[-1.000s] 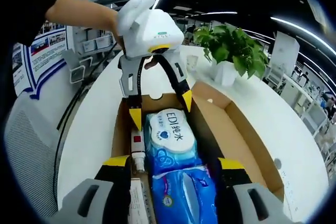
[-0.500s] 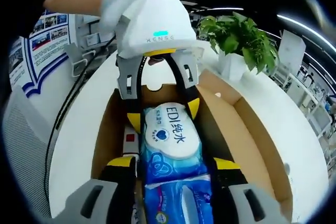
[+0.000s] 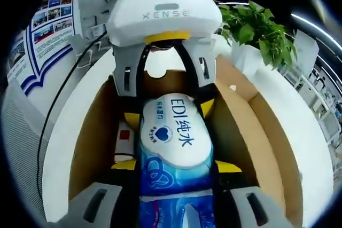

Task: Operate the shoe box by opening the lid, removing the specified soft item, and placing it in the target area until the item is outside and the box remains undamaged.

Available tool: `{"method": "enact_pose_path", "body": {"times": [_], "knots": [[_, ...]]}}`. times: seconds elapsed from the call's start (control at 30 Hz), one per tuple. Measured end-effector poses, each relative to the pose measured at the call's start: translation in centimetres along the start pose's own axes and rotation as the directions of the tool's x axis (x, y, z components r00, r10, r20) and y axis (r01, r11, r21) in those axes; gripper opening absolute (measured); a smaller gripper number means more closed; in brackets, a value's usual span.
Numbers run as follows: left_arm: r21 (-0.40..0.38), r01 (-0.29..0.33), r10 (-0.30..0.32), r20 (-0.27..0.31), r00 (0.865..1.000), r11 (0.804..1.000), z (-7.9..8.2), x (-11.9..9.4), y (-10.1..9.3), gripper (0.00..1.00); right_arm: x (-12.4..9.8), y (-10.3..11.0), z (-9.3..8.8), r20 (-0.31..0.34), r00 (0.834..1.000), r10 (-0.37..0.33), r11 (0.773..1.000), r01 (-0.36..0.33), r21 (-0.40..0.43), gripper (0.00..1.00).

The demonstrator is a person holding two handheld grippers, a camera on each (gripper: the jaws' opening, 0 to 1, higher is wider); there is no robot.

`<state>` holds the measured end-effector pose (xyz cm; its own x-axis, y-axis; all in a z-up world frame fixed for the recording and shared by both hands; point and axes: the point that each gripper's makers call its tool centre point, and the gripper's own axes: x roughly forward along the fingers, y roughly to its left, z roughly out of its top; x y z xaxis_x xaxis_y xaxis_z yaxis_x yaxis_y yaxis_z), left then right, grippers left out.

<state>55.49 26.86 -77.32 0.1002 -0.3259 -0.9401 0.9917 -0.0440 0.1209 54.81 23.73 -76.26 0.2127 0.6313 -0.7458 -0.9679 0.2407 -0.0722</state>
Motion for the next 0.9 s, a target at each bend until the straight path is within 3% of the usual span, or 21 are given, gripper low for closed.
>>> {"method": "enact_pose_path", "body": {"times": [0.3, 0.6, 0.9], "knots": [[0.0, 0.003, -0.003, 0.025, 1.0, 1.0, 0.0, 0.1, 0.0, 0.62, 1.5, -0.1, -0.1, -0.033, 0.999, -0.001, 1.0, 0.001, 0.006, 0.57], [-0.002, -0.027, 0.027, 0.064, 0.998, 1.0, 0.0, 0.3, 0.0, 0.63, 2.5, -0.1, -0.2, -0.012, 1.0, -0.011, 1.0, 0.011, -0.002, 0.59], [0.003, 0.008, -0.008, 0.041, 0.999, 1.0, -0.1, 0.7, 0.1, 0.64, 2.8, 0.2, -0.2, 0.019, 0.999, -0.026, 1.0, 0.027, -0.016, 0.61]]}}
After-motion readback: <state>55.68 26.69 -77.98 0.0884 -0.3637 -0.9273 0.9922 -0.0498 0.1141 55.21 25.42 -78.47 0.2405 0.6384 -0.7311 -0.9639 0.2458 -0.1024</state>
